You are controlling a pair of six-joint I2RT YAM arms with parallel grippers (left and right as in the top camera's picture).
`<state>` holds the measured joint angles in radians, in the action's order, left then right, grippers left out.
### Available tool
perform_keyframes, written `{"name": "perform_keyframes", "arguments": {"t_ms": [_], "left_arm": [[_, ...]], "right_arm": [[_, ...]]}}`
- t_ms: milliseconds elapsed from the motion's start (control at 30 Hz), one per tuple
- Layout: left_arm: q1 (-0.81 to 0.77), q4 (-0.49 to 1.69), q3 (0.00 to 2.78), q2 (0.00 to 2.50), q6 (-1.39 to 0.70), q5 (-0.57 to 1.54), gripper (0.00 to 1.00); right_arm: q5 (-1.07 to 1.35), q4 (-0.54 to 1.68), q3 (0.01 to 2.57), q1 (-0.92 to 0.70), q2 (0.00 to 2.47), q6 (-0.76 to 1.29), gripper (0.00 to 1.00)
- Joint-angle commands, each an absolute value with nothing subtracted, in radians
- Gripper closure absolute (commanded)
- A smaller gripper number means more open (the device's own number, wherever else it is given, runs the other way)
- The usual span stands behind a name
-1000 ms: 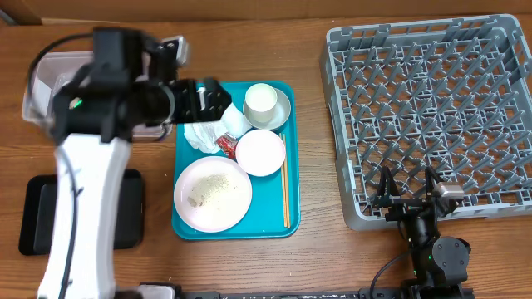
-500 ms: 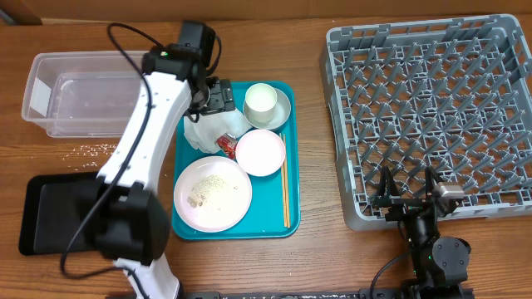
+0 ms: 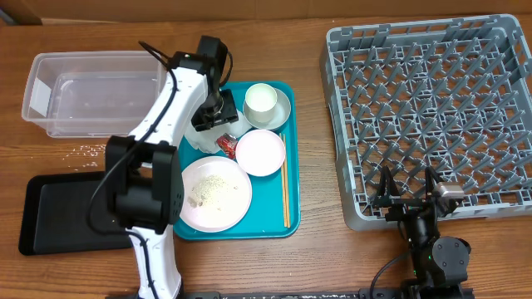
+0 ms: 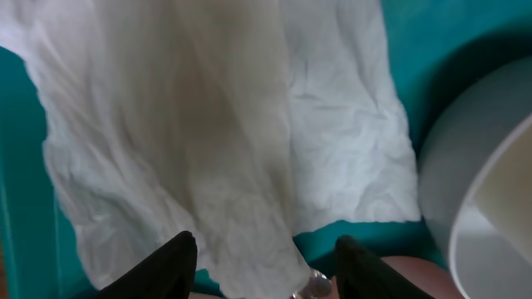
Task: Sort waste into correct bins and load items into the dishwasher
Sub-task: 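Reach the left gripper to the white napkin on the teal tray and grasp it, then carry the napkin with the left gripper and drop it into the clear bin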
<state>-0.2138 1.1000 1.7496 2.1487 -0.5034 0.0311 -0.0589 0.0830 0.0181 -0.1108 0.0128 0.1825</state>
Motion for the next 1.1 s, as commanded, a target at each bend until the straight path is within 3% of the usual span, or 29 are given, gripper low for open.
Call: {"name": "perform_keyframes", "arguments": {"t_ms": [0, 133, 800, 933, 1067], "left_arm": [[-0.209, 1.103, 1.775, 2.183, -0.529, 0.050, 0.44], [-0.209, 1.107, 1.775, 2.186, -0.529, 0.050, 0.58], [-0.208, 1.210, 1.857, 2.171, -0.529, 0.054, 0.79], [-0.208, 1.224, 1.864, 2.171, -0.528, 0.065, 0.96], [-0.208, 1.255, 1.894, 2.170, -0.528, 0.091, 0.96]], "right_arm": [[-0.059, 0.080, 0.008, -0.109, 0.003, 0.182, 0.00], [-0.059, 0.080, 0.008, -0.109, 0.003, 0.181, 0.00], [-0.059, 0.080, 0.008, -0.109, 0.003, 0.182, 0.00], [-0.059, 0.080, 0.008, -0.109, 0.003, 0.181, 0.00], [-0.059, 0.080, 0.008, -0.109, 0.003, 0.181, 0.00]]}}
